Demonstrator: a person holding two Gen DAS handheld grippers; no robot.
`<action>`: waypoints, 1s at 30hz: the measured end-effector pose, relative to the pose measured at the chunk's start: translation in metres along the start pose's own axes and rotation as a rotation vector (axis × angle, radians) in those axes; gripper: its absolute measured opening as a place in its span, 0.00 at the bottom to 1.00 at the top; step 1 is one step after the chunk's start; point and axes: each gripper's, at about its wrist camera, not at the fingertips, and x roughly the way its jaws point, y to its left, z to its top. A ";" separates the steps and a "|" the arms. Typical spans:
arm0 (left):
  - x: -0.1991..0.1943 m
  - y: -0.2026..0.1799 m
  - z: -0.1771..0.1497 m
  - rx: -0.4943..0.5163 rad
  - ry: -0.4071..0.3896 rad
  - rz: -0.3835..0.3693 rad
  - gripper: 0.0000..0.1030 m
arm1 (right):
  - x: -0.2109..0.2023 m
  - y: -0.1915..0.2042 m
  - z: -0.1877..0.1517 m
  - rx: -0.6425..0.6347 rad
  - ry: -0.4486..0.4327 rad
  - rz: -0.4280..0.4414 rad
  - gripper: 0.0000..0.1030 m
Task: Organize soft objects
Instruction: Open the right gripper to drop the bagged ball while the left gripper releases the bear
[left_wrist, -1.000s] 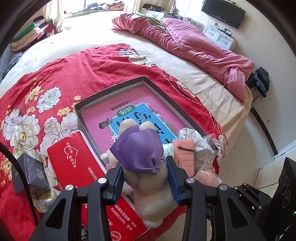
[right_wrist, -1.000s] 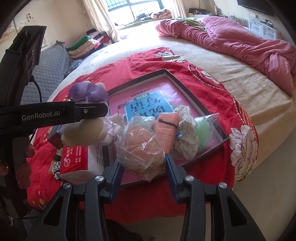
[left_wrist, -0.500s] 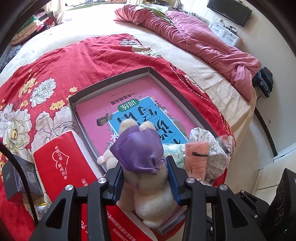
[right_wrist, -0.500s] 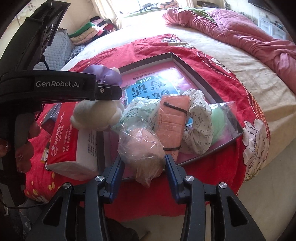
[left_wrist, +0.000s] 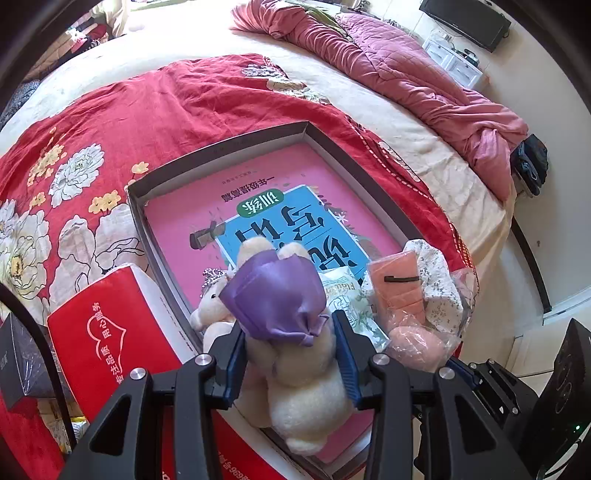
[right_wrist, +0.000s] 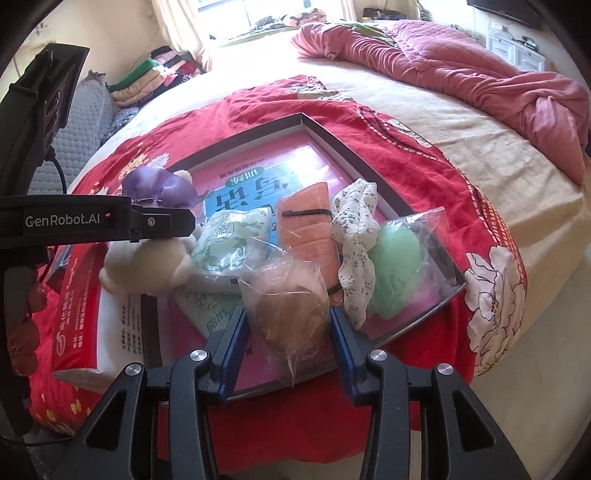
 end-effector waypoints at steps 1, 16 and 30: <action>0.001 0.000 0.001 0.001 -0.002 0.002 0.42 | 0.001 0.000 0.001 -0.002 -0.005 -0.002 0.44; 0.009 -0.004 0.009 0.023 0.003 0.034 0.44 | 0.012 0.004 0.001 -0.022 -0.015 0.001 0.44; 0.012 -0.009 0.007 0.060 0.024 0.060 0.44 | 0.008 0.012 -0.002 -0.058 -0.022 0.000 0.44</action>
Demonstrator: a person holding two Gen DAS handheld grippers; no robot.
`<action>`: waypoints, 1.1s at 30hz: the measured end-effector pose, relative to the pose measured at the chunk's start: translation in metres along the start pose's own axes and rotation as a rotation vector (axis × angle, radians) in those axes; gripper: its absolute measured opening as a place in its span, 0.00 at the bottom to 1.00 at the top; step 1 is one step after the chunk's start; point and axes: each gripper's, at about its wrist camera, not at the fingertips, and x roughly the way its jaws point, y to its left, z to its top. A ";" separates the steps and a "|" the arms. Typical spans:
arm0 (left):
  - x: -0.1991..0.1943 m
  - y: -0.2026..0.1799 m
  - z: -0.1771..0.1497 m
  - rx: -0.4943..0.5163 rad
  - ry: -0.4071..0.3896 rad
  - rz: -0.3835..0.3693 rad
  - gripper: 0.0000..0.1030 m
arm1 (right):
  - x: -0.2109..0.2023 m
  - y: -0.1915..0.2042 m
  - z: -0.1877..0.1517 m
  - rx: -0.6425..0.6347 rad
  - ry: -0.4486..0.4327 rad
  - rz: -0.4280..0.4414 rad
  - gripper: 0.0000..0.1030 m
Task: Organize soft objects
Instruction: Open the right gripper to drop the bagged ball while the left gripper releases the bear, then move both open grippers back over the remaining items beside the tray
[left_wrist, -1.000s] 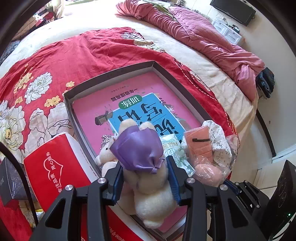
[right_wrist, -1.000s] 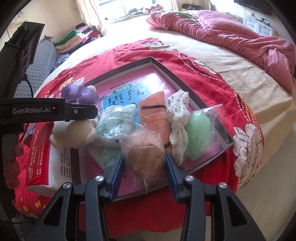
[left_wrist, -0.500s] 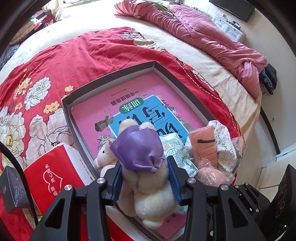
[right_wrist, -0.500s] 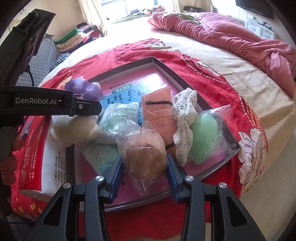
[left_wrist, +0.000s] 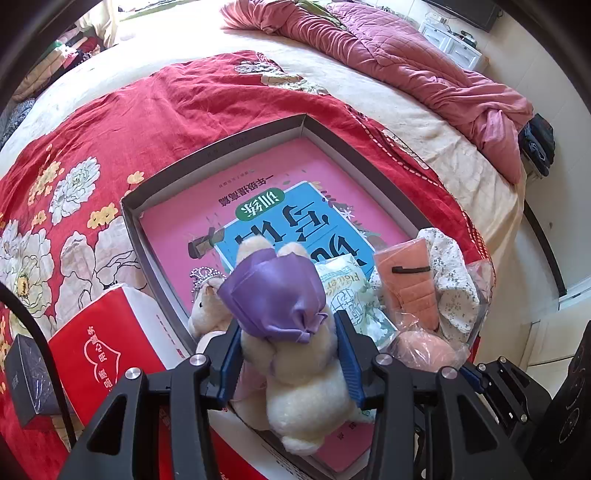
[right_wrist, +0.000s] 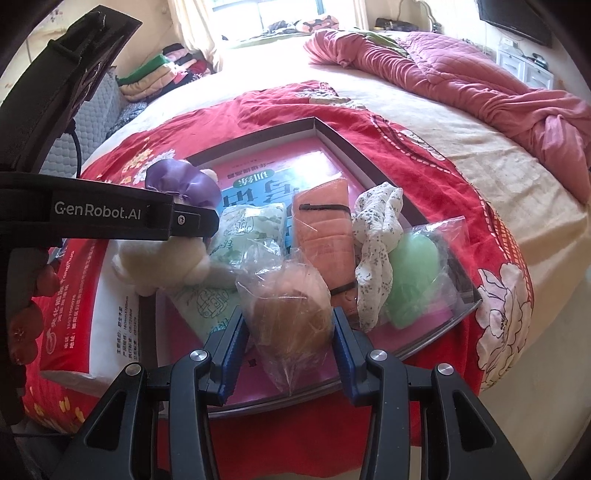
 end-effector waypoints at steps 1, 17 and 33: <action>0.000 0.000 0.000 0.000 0.001 -0.001 0.44 | -0.001 0.000 0.000 -0.002 -0.001 0.003 0.46; -0.001 -0.003 -0.003 0.003 0.018 0.003 0.51 | -0.027 -0.004 0.001 0.001 -0.069 -0.006 0.68; -0.020 -0.004 -0.009 -0.005 -0.005 -0.003 0.70 | -0.051 -0.022 0.008 0.051 -0.112 -0.066 0.68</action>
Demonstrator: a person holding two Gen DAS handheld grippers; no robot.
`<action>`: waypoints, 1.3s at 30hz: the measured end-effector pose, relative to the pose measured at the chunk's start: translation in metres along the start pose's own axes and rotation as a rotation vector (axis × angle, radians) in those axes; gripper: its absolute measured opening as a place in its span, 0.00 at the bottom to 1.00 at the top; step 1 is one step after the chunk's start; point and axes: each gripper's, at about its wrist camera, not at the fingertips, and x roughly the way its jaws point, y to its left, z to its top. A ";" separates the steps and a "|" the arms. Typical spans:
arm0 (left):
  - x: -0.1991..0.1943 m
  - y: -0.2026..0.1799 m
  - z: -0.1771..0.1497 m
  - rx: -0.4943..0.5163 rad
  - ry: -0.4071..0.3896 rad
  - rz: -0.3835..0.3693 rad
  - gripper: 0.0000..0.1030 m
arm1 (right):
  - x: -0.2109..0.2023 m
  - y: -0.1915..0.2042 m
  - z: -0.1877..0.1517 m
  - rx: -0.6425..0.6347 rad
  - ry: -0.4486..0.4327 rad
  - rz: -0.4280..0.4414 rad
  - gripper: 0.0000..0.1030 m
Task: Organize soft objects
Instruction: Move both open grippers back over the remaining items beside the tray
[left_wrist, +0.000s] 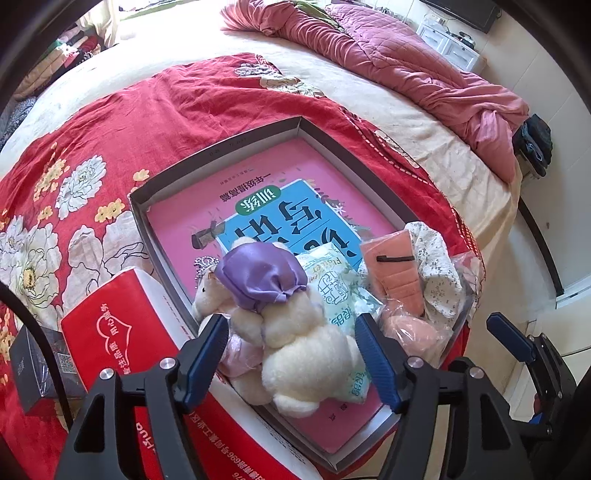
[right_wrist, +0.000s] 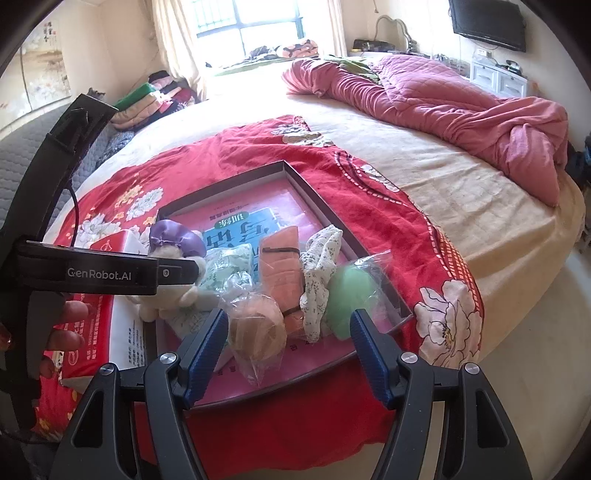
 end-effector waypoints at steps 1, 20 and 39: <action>-0.003 0.000 0.000 -0.002 -0.007 0.003 0.70 | -0.001 -0.001 0.000 0.002 -0.002 -0.002 0.68; -0.061 0.009 -0.029 -0.004 -0.107 0.047 0.81 | -0.038 0.017 0.008 -0.032 -0.078 -0.057 0.75; -0.116 0.049 -0.077 -0.065 -0.157 0.091 0.82 | -0.076 0.077 0.016 -0.135 -0.157 -0.006 0.76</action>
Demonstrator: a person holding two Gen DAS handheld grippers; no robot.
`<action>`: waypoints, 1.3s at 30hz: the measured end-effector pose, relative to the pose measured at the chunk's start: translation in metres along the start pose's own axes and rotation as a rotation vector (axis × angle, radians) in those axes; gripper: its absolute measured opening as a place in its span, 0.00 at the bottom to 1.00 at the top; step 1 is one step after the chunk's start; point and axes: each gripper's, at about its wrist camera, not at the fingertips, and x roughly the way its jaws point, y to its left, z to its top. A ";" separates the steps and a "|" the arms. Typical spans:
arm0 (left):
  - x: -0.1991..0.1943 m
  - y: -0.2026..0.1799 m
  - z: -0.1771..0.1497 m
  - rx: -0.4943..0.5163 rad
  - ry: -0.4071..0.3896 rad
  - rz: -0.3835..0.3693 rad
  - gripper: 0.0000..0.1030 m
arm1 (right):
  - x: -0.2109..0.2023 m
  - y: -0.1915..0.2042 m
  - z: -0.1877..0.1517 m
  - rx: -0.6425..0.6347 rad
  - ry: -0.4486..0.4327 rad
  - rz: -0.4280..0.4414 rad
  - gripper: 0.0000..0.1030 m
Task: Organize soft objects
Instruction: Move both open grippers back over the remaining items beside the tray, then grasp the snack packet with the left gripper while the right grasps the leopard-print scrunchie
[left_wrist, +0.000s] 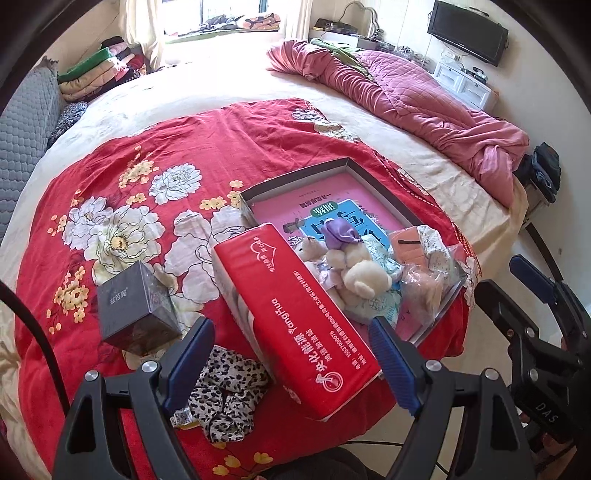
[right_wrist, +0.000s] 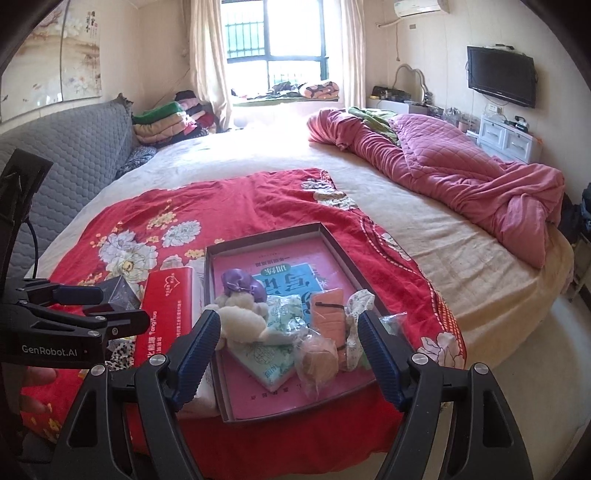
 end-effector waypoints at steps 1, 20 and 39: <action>-0.003 0.003 -0.002 -0.005 -0.002 -0.002 0.82 | -0.001 0.003 0.001 -0.004 -0.001 0.003 0.76; -0.016 0.127 -0.060 -0.194 0.036 0.096 0.82 | -0.005 0.114 -0.005 -0.265 0.022 0.153 0.76; 0.051 0.178 -0.114 -0.270 0.197 0.042 0.82 | 0.056 0.227 -0.092 -0.786 0.194 0.212 0.76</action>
